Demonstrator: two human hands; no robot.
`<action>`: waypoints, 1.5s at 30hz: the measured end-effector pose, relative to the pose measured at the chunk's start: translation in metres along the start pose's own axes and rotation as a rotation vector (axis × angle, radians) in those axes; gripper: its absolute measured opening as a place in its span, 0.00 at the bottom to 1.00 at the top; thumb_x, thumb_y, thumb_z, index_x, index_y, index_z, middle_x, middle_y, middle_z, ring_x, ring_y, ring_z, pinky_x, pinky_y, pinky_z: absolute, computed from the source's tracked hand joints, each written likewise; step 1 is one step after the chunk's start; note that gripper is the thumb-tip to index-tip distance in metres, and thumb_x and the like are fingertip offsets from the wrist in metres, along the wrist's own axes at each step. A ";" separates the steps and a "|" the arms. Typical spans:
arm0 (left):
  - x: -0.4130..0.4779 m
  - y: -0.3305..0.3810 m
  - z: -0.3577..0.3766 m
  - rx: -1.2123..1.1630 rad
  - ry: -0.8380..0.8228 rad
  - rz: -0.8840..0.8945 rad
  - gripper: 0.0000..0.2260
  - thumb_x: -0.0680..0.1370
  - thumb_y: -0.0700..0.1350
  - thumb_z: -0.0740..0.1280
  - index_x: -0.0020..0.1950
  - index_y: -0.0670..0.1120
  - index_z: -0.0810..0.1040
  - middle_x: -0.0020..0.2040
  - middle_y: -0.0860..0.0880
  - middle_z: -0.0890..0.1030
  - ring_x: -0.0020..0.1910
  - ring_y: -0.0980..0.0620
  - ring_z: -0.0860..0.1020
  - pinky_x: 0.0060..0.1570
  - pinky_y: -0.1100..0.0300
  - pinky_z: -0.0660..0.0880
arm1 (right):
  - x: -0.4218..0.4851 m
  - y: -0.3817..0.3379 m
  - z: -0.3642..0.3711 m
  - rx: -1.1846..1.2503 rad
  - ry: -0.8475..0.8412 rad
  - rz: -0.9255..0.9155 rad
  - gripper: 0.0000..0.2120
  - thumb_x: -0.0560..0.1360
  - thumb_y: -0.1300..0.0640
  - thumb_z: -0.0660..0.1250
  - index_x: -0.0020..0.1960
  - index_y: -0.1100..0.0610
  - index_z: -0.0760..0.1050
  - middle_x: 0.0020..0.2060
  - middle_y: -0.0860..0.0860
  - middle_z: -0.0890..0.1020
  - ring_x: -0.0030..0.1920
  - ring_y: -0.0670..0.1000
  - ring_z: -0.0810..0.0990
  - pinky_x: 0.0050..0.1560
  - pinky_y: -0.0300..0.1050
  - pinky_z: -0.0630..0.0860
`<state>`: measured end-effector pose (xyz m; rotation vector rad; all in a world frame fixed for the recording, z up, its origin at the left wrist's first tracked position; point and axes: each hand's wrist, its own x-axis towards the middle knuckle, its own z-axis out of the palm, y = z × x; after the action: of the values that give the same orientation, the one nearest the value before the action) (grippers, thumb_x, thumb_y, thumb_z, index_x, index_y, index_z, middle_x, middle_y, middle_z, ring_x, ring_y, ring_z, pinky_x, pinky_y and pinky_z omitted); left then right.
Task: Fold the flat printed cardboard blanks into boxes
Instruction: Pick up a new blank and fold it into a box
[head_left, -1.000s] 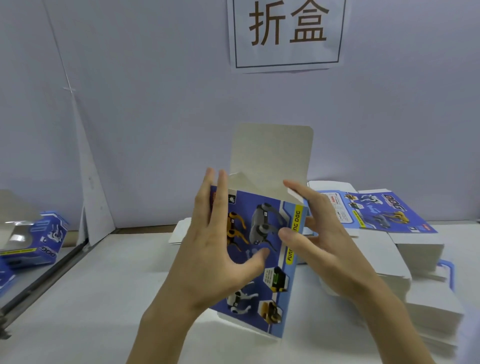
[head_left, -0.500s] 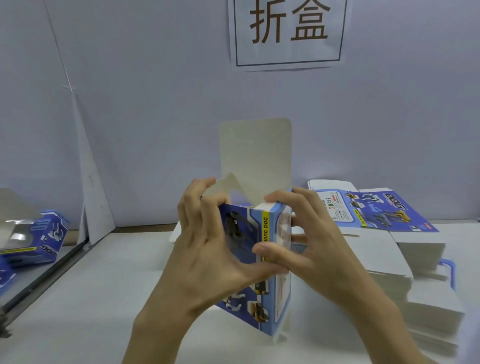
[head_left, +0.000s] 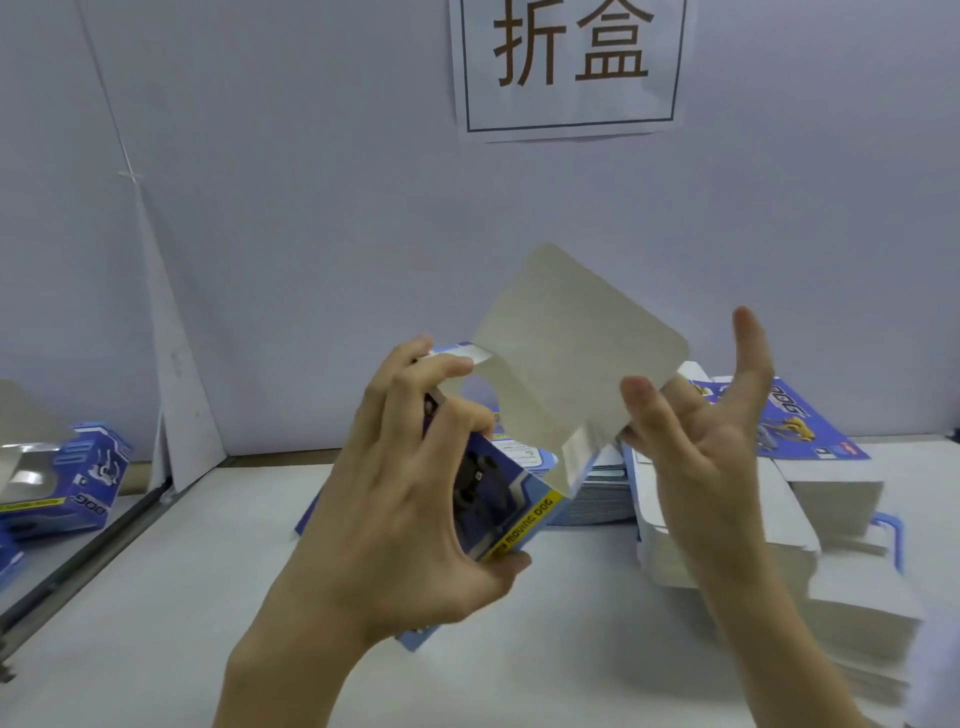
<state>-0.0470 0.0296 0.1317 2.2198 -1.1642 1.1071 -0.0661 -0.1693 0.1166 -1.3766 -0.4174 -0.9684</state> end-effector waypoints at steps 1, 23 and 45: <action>0.001 0.003 0.000 -0.008 -0.017 0.008 0.32 0.58 0.61 0.72 0.55 0.49 0.66 0.67 0.47 0.66 0.74 0.44 0.59 0.66 0.55 0.65 | 0.001 -0.001 -0.003 -0.070 0.036 -0.033 0.29 0.77 0.59 0.66 0.73 0.48 0.57 0.29 0.35 0.78 0.32 0.36 0.75 0.43 0.29 0.74; 0.004 0.025 0.012 -0.057 -0.048 0.107 0.30 0.59 0.57 0.74 0.54 0.49 0.66 0.66 0.46 0.68 0.75 0.42 0.59 0.63 0.45 0.69 | 0.012 -0.022 -0.029 0.107 0.102 0.086 0.14 0.73 0.41 0.66 0.35 0.48 0.79 0.39 0.45 0.85 0.39 0.45 0.80 0.34 0.34 0.71; 0.003 0.024 0.020 0.031 -0.031 0.143 0.30 0.59 0.56 0.75 0.54 0.49 0.67 0.67 0.45 0.68 0.74 0.41 0.60 0.63 0.40 0.68 | 0.012 -0.029 -0.024 0.133 -0.044 0.456 0.16 0.64 0.41 0.69 0.44 0.50 0.86 0.39 0.48 0.85 0.39 0.45 0.81 0.39 0.37 0.78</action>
<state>-0.0562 0.0015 0.1216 2.2130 -1.3454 1.1575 -0.0884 -0.1932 0.1396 -1.2977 -0.1823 -0.5279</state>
